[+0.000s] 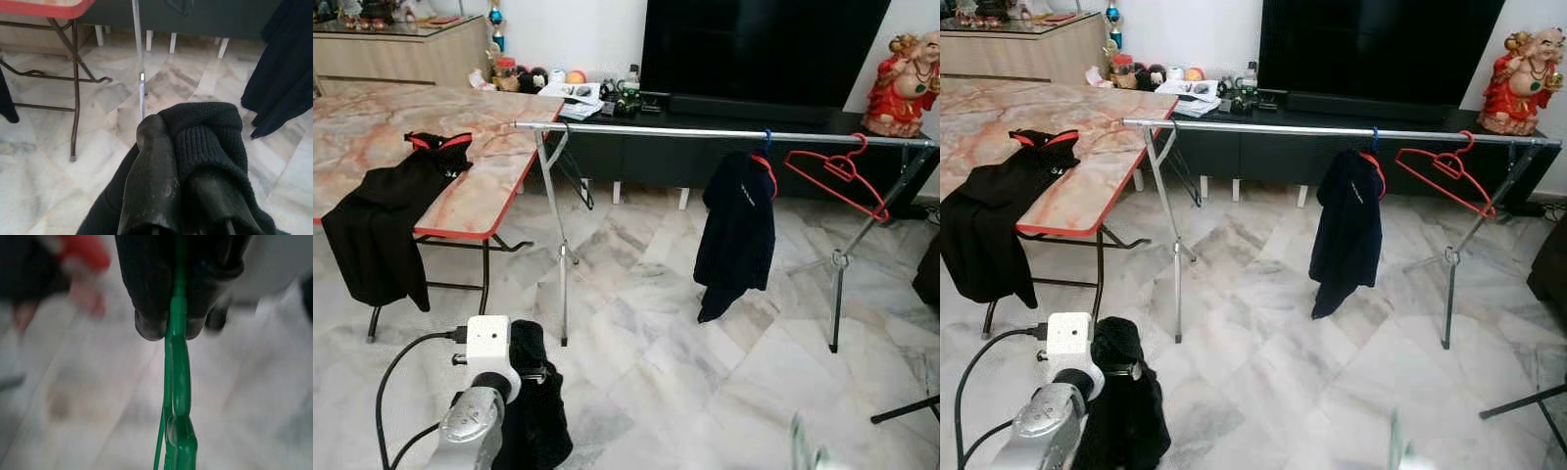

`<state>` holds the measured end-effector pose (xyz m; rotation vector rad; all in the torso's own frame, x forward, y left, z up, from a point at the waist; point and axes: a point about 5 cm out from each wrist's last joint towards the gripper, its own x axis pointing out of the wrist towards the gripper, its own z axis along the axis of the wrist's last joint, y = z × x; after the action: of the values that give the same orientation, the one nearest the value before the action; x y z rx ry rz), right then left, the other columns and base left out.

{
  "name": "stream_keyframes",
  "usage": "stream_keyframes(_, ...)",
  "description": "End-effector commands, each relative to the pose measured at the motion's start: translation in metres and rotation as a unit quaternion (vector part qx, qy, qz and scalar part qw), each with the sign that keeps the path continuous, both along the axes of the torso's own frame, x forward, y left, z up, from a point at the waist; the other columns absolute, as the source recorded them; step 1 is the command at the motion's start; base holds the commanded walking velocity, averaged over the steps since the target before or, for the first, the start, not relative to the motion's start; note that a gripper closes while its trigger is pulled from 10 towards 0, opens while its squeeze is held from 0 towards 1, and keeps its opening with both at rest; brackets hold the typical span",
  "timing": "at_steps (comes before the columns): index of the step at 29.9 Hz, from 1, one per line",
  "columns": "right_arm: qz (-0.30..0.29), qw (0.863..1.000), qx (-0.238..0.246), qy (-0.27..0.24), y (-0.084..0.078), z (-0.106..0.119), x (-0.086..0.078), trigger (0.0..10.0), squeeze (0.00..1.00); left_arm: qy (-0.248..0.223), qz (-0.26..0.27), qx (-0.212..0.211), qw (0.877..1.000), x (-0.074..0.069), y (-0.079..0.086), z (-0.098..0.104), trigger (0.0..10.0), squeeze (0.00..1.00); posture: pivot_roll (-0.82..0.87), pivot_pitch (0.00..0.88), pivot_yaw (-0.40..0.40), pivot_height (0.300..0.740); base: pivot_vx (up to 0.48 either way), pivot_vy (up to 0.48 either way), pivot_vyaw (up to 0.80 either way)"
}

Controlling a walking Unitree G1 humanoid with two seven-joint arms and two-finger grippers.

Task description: Hang hanger

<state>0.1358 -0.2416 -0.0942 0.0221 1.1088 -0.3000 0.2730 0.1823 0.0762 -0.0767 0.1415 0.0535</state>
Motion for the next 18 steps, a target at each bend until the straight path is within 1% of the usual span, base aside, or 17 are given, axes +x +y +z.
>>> stream_keyframes(1,-0.047,0.998,0.005,-0.031,-0.003,0.003,0.004,10.0,0.00,-0.038,0.006,0.000,0.999,-0.002,0.005,0.012,10.0,0.00,0.15,0.000,0.007,0.740,0.000,0.000,0.00)
stream_keyframes(2,-0.047,0.998,0.005,-0.031,-0.003,0.003,0.004,10.0,0.00,-0.038,0.006,0.000,0.999,-0.002,0.005,0.012,10.0,0.00,0.15,0.000,0.007,0.740,0.000,0.000,0.00)
stream_keyframes(3,-0.066,0.997,0.011,-0.033,0.001,0.000,0.001,10.0,0.00,-0.036,-0.001,0.003,0.999,-0.003,0.007,0.012,10.0,0.00,0.14,0.000,0.023,0.740,0.000,0.000,0.00)
stream_keyframes(5,-0.078,0.997,0.008,-0.025,0.003,-0.002,-0.004,10.0,0.00,-0.034,-0.006,0.014,0.999,-0.003,0.008,0.012,10.0,0.00,0.13,0.000,0.030,0.740,0.000,0.000,0.00)
stream_keyframes(7,-0.068,0.997,0.007,-0.021,0.007,-0.003,-0.006,10.0,0.00,-0.036,-0.031,0.027,0.999,-0.001,0.004,0.013,10.0,0.00,0.13,0.000,0.041,0.740,0.000,0.127,0.00)
stream_keyframes(14,-0.066,0.997,0.021,-0.026,0.016,-0.003,0.000,10.0,0.00,-0.039,-0.031,0.016,0.999,0.000,0.000,0.013,10.0,0.00,0.14,0.000,0.036,0.740,0.000,0.399,0.00)
stream_keyframes(17,-0.046,0.998,0.019,-0.025,0.018,-0.003,0.003,10.0,0.00,-0.037,-0.030,0.017,0.999,0.000,-0.001,0.013,10.0,0.00,0.15,0.000,0.036,0.740,0.000,0.480,0.00)
stream_keyframes(18,-0.031,0.999,0.017,-0.022,0.021,-0.003,0.003,10.0,0.00,-0.036,-0.029,0.016,0.999,0.000,-0.001,0.013,10.0,0.00,0.15,0.000,0.037,0.740,0.000,0.480,0.00)
